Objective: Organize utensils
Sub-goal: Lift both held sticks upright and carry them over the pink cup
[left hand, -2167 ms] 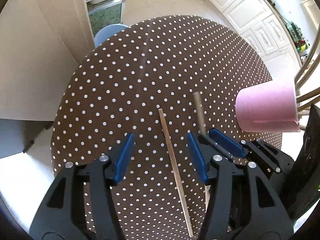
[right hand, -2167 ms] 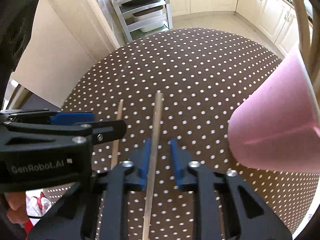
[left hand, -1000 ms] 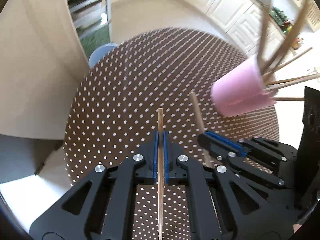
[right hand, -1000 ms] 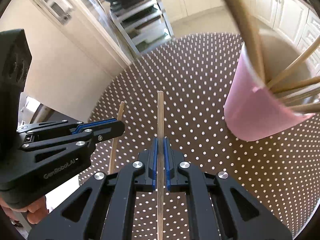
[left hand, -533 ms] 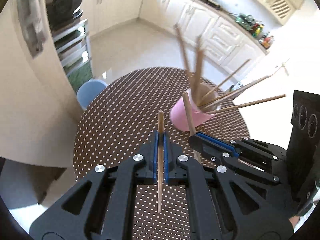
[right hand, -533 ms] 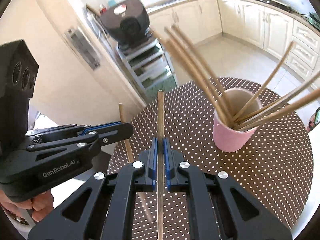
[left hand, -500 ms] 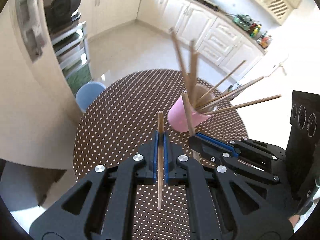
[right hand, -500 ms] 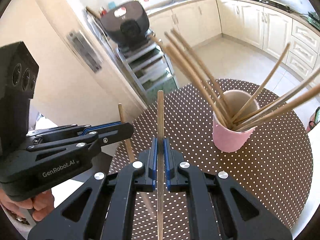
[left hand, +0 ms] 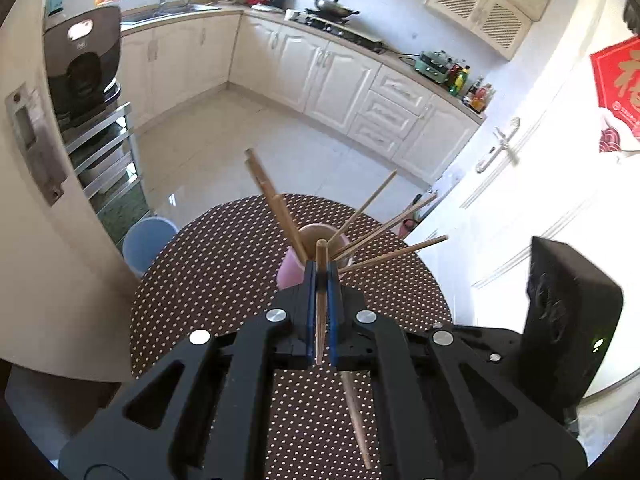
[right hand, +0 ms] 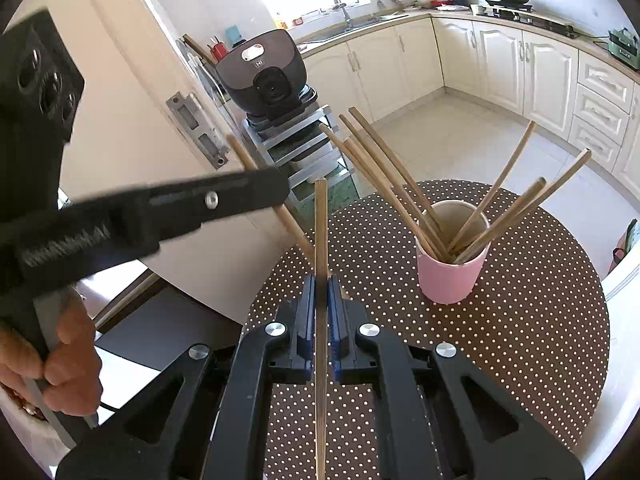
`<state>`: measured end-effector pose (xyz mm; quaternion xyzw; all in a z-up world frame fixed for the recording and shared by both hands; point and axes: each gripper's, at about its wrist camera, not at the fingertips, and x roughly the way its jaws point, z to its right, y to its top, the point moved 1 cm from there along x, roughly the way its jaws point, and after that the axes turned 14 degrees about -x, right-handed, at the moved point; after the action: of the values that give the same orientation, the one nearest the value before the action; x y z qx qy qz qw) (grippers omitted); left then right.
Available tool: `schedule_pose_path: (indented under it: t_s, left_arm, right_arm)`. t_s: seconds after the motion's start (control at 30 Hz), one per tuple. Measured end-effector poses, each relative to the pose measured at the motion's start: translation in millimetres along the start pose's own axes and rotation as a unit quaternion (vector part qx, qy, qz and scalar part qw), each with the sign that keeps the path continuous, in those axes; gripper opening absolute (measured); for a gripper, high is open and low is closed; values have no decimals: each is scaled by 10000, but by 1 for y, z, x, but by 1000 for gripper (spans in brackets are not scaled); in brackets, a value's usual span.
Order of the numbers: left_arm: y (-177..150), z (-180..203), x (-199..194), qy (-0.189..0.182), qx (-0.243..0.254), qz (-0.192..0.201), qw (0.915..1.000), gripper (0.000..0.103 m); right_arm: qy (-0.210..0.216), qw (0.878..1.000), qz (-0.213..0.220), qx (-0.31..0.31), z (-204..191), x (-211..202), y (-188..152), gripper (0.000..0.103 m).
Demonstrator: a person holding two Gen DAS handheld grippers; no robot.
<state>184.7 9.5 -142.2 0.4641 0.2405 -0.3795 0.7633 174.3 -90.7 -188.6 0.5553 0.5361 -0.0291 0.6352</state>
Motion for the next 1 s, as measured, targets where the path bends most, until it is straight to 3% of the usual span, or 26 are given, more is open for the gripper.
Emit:
schedule_pose_path:
  t_s: [0.37,0.7,1.0]
  left_arm:
    - [9,19,-1,-126,205,94,9997,5]
    - [48,35,-21,-103,195,688,9974,5]
    - [75,42,-6,-12,80,866,9962,5]
  right_arm:
    - [-128,9998,143,70,13,-17,3,5]
    - [-831,9935,757,-172,39,-63,43,5]
    - [-1312,9854,1055,-255,65,-66,60,5]
